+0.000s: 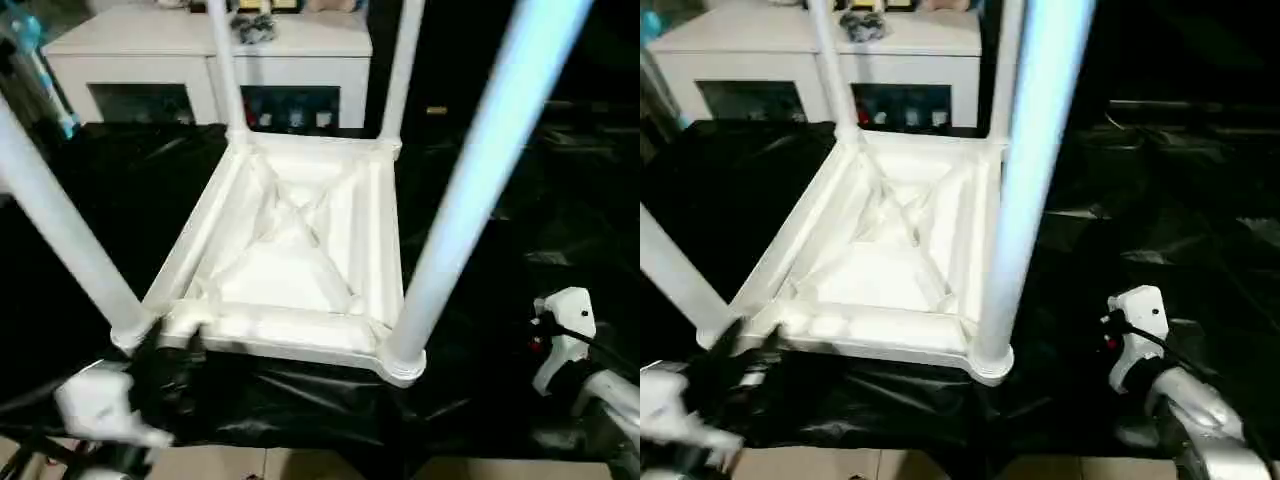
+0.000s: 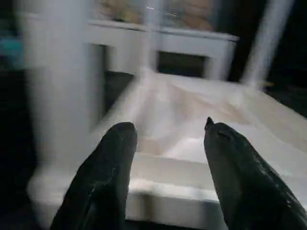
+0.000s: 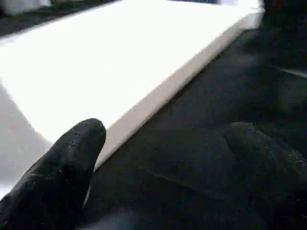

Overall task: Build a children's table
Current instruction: Move to table, then flip table

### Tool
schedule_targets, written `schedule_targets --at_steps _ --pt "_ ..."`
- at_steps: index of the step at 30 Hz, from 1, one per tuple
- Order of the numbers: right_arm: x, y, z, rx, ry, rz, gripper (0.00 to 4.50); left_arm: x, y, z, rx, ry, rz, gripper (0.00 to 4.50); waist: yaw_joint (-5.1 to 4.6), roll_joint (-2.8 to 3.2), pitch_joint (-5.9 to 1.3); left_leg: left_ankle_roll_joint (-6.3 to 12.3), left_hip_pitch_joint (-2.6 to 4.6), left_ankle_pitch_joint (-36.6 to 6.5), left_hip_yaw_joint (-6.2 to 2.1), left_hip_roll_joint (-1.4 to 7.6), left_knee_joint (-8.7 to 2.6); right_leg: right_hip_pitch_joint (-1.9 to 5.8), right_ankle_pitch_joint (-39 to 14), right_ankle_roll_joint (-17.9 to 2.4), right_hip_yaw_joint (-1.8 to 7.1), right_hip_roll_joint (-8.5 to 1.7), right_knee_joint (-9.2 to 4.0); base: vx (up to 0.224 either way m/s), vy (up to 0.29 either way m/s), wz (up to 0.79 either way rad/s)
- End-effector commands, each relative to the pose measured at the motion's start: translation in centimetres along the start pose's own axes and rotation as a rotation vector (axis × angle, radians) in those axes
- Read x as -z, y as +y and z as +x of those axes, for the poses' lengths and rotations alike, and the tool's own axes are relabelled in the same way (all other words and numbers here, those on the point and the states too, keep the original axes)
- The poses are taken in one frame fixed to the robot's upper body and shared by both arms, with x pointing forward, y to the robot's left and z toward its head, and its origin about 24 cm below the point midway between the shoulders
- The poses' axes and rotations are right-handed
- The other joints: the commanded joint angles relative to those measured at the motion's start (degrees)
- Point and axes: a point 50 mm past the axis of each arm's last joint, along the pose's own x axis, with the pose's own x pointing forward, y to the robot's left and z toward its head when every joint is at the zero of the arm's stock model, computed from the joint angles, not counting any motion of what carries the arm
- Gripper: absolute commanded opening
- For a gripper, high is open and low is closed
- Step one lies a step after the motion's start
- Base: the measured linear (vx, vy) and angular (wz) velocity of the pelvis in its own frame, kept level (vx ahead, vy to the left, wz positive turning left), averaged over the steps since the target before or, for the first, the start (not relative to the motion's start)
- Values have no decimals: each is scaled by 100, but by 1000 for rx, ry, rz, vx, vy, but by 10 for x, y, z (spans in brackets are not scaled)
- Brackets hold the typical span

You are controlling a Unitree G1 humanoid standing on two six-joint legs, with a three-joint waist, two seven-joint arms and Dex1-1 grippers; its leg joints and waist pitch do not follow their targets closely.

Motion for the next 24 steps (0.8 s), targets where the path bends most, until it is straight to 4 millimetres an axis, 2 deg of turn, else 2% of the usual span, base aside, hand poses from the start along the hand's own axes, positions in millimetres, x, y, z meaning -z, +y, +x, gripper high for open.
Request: schedule_targets --at_steps 1,2,3,5,6,7,8,9,11,12,13,14,16,18,19,20,21,22,23,24 --pt "-6 0 -3 -49 -33 2 450 -2 11 -2 -90 -23 14 311 11 -83 -84 277 5 -1654 -177 474 -584 92 -1285 -753 285 -417 -548 0 0 0" --pt "-6 1 -2 -57 -33 3 450 -2 13 -2 -102 -22 12 326 13 -81 -87 251 4 -1669 -181 462 -581 97 -1317 -735 287 -420 -548 0 0 0" --pt "-6 3 -2 -83 -35 4 450 0 18 0 -135 -23 15 326 44 -84 -103 227 38 -1598 -178 464 -567 80 -1255 -700 304 -427 -560 0 0 0" --pt "-5 8 -2 -135 -25 4 450 4 30 7 -164 -20 35 333 80 -87 -110 237 41 -1443 -165 441 -550 82 -1030 -662 308 -404 -545 0 0 0" --pt "-5 12 -3 -159 -28 2 450 4 39 13 -171 -12 59 342 121 -30 -118 229 52 -1375 -171 431 -547 80 -938 -616 309 -403 -530 0 0 0" --pt "-5 13 -3 -164 -30 1 450 4 42 15 -173 -10 64 355 141 -18 -132 217 72 -1337 -169 434 -535 71 -830 -602 313 -402 -529 0 0 0" --pt "-4 14 -3 -168 -29 3 450 4 46 20 -172 -12 74 355 135 3 -134 202 53 -1241 -192 438 -549 93 -568 -620 301 -400 -490 0 0 0" --pt "-3 14 -3 -178 -28 7 450 3 53 25 -179 -22 89 371 127 -21 -145 198 58 -1227 -189 433 -536 96 -406 -643 292 -395 -476 0 0 0" --pt "-2 16 -4 -198 -27 5 450 2 58 32 -162 -22 95 378 137 -5 -155 206 60 -1199 -191 439 -536 105 -237 -708 287 -406 -454 0 0 0" --pt "-2 18 -4 -219 -29 9 450 0 63 39 -150 -22 99 395 148 -12 -167 219 61 -1155 -191 435 -526 113 -131 -759 286 -415 -430 0 0 0" --pt "-2 18 -3 -223 -30 10 450 0 63 41 -148 -22 100 395 148 -5 -170 229 67 -1131 -192 432 -524 108 -89 -776 284 -407 -424 0 0 0" --pt "-1 19 -3 -235 -26 12 450 -2 64 46 -123 -20 99 403 153 34 -165 235 67 -1150 -198 436 -529 112 -69 -834 281 -421 -415 0 0 0" --pt "-1 21 -2 -249 -25 10 450 -2 64 52 -92 -13 83 413 149 29 -163 225 66 -1216 -195 440 -535 119 -131 -884 280 -425 -424 0 0 0" --pt "2 27 6 -303 -16 2 450 -2 63 71 32 3 53 433 183 93 -158 142 117 -1415 -182 429 -540 73 -430 -925 294 -426 -446 0 0 0" --pt "2 27 6 -304 -16 2 450 -2 63 71 33 3 53 443 187 79 -156 90 112 -1469 -182 420 -553 81 -555 -930 292 -418 -448 0 0 0" --pt "1 30 11 -326 -18 -3 450 -1 63 73 44 7 35 443 198 132 -160 47 98 -1468 -200 437 -564 95 -529 -958 288 -435 -434 0 0 0" --pt "1 31 13 -336 -20 -5 450 -1 63 74 51 8 29 443 198 132 -160 47 98 -1468 -200 437 -564 95 -529 -958 288 -435 -434 0 0 0" --pt "0 34 17 -357 -24 -7 450 -1 62 74 67 3 17 443 192 100 -163 42 93 -1458 -194 441 -561 100 -479 -987 289 -441 -430 0 0 0" --pt "0 35 19 -365 -26 -6 450 -1 62 75 75 1 11 443 184 92 -172 76 68 -1367 -189 438 -557 116 -394 -1008 293 -446 -414 0 0 0" --pt "0 35 21 -371 -28 -10 450 -1 60 75 101 3 4 443 186 108 -183 111 66 -1292 -186 436 -548 115 -343 -1027 295 -453 -407 0 0 0"
